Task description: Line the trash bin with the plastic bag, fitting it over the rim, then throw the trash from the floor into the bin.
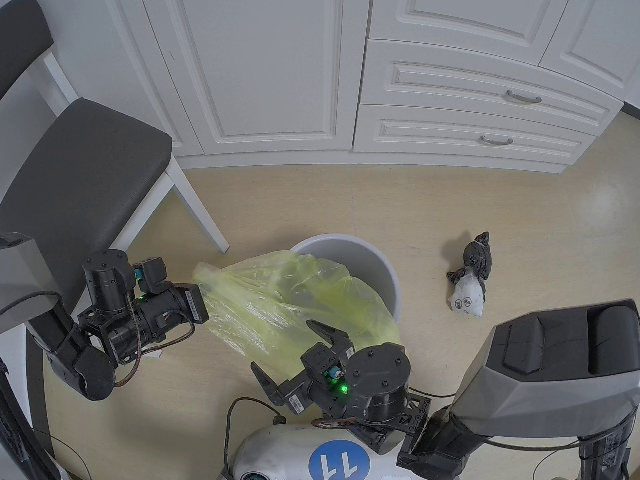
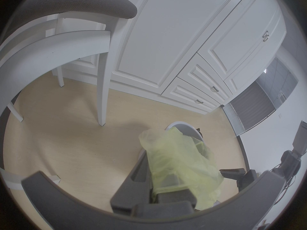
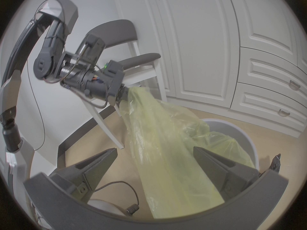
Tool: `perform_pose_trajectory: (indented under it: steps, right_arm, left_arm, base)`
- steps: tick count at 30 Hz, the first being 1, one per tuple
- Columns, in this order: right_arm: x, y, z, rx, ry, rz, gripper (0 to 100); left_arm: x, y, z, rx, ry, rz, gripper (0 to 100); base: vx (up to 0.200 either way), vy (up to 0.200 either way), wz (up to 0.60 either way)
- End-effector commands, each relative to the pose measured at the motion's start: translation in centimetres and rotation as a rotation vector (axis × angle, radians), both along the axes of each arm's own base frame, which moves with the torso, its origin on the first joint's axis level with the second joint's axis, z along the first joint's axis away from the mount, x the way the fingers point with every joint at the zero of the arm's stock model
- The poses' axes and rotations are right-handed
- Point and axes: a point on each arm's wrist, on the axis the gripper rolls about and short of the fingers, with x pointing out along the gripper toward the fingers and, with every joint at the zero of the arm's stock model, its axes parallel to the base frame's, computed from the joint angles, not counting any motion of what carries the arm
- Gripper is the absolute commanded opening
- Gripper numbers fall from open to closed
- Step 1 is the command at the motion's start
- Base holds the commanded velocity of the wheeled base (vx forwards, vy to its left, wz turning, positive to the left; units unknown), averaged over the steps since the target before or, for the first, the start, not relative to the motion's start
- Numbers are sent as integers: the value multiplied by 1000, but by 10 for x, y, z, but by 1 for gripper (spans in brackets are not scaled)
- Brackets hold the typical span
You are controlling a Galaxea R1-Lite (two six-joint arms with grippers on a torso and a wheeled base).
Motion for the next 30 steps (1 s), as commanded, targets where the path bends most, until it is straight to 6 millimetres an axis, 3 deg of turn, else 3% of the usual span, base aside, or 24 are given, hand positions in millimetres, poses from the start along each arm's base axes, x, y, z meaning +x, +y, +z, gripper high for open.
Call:
perform_pose_trajectory:
  steps: [1,16,20,21,30]
  right_arm:
    - [-2,1,-10,-34,5,7,100]
    - [10,-1,-40,-126,13,-14,100]
    - [26,-6,-42,-114,8,-54,100]
    - [28,-6,-41,-112,6,-59,0]
    - [39,-16,-30,-73,-20,-97,0]
  left_arm:
    - [-1,-1,-1,0,3,-4,0]
    - [0,-2,-1,0,8,-6,0]
    - [1,-1,-2,0,8,-3,0]
    - [0,-1,-1,0,6,-3,0]
    - [4,0,-4,1,14,3,0]
  base:
    - [0,0,0]
    - [0,0,0]
    - [0,0,0]
    - [0,0,0]
    - [0,0,0]
